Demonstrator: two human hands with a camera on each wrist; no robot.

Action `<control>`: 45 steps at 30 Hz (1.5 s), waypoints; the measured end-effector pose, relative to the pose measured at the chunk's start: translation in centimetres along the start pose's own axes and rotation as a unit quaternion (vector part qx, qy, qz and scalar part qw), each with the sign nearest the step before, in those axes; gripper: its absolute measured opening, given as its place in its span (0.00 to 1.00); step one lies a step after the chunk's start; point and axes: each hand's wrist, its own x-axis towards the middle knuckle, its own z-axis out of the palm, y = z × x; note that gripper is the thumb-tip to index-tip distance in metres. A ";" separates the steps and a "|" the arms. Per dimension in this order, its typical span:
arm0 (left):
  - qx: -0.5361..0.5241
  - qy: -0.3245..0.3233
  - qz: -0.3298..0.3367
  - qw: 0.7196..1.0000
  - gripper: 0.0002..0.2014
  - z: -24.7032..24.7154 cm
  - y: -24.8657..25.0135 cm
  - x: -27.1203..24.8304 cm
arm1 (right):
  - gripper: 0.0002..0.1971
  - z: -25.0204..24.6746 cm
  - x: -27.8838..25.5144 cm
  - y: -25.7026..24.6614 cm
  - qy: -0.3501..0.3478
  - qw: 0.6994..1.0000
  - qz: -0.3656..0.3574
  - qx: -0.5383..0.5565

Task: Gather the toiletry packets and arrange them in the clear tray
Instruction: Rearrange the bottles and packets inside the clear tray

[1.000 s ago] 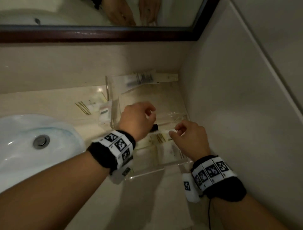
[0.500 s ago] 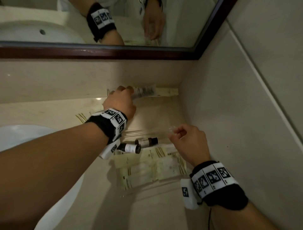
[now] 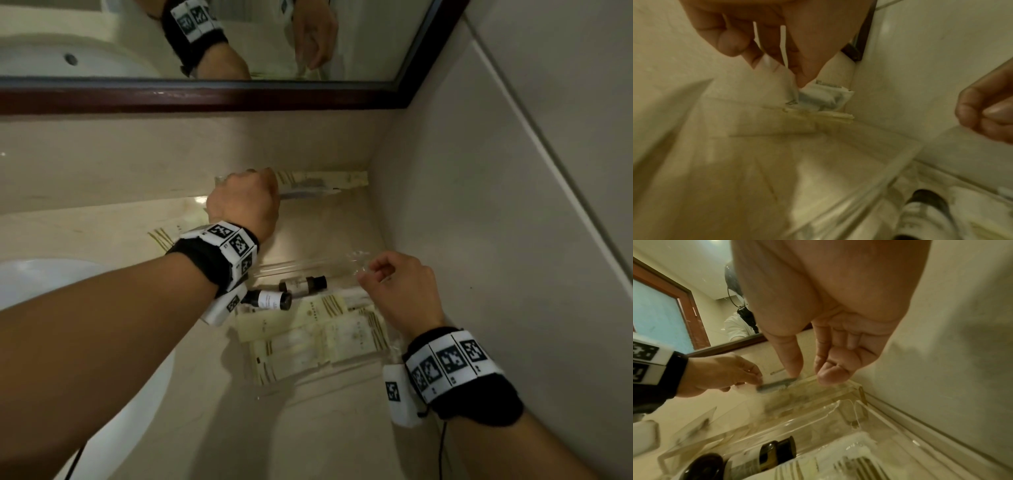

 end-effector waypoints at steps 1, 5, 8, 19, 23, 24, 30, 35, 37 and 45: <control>-0.015 0.013 0.006 1.000 0.10 -0.3 0.2 -0.4 | 0.09 0.0 0.0 -0.1 0.000 1.000 -0.002 0.002; -0.090 0.041 0.041 0.994 0.09 -1.3 1.1 -2.5 | 0.20 -0.1 -0.1 -0.3 0.016 1.000 -0.013 0.012; -0.175 0.017 0.065 0.982 0.07 -1.2 0.8 -3.8 | 0.35 -0.3 -0.4 -0.3 0.007 0.998 -0.034 0.045; -0.286 -0.092 0.055 0.952 0.05 -0.5 1.2 -9.9 | 0.09 -0.7 -2.7 0.4 -0.045 0.962 -0.075 0.260; -0.298 -0.140 0.025 0.944 0.07 0.1 1.1 -12.3 | 0.09 -0.2 -3.8 1.4 -0.060 0.964 -0.044 0.257; -0.295 -0.157 0.019 0.942 0.11 0.5 1.0 -13.0 | 0.10 0.0 -4.0 1.8 -0.056 0.967 -0.037 0.246; -0.224 -0.190 0.018 0.956 0.22 3.9 1.9 -15.6 | 0.18 1.1 -4.7 4.8 -0.043 0.991 0.023 0.123; -0.154 -0.220 0.002 0.963 0.15 6.5 2.8 -16.2 | 0.22 1.7 -5.1 6.0 -0.028 0.998 0.047 -0.007; -0.143 -0.228 -0.015 0.963 0.13 7.0 2.9 -15.9 | 0.21 2.1 -5.3 5.9 -0.035 0.994 0.059 -0.079; -0.077 -0.206 0.018 0.975 0.12 7.5 3.3 -15.4 | 0.27 2.7 -6.4 4.9 0.022 0.983 0.069 -0.169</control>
